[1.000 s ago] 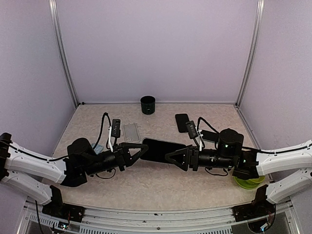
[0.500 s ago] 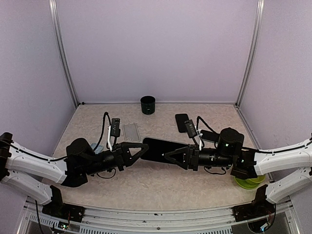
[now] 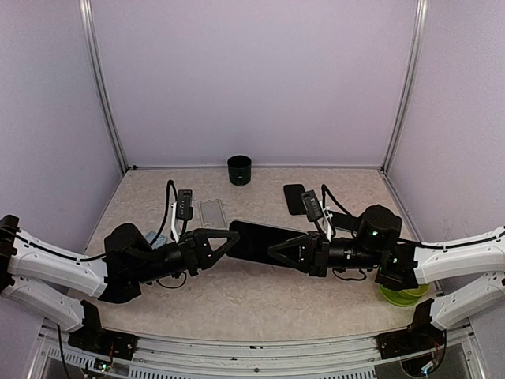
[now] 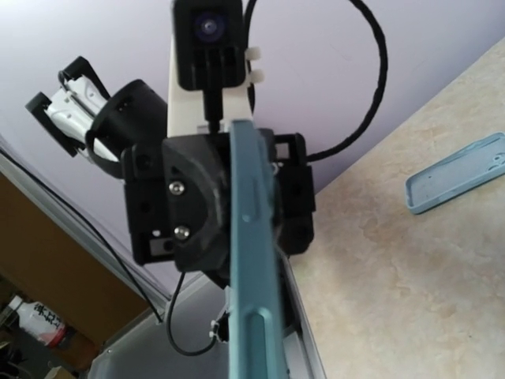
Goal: Put the phone into the phone case
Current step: Pass from the left arm to the right
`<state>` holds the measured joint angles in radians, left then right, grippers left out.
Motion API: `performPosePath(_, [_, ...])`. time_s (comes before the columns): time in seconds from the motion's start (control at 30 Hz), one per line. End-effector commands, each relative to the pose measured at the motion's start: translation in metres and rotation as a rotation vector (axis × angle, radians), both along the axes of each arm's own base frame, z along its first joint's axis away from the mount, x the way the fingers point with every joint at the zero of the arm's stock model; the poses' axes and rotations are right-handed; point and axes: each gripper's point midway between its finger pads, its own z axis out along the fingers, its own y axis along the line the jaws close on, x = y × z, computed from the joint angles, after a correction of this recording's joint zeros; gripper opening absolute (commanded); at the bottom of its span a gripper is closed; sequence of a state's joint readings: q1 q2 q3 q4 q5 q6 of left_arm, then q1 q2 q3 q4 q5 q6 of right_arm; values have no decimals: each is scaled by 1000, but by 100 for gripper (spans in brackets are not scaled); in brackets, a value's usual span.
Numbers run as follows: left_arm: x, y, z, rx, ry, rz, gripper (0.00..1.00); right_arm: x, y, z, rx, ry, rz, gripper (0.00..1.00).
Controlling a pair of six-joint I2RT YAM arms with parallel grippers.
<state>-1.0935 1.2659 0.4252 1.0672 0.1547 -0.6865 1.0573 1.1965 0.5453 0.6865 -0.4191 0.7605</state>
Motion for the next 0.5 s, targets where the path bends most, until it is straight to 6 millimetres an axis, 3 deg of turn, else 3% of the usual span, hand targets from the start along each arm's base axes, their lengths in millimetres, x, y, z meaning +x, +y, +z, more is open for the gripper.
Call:
performPosePath(0.0, [22,8,-19,65,17,114,18,0,-5,16,46,-43,-8,0])
performPosePath(0.17, [30,12,-22,80,29,150,34,2,-6,15,36,-49,-25,0])
performPosePath(0.33, [48,25,-30,123,62,240,48,21,-14,5,-40,-47,-148,0])
performPosePath(0.47, [66,38,-37,162,99,333,50,38,-22,-9,-129,-35,-251,0])
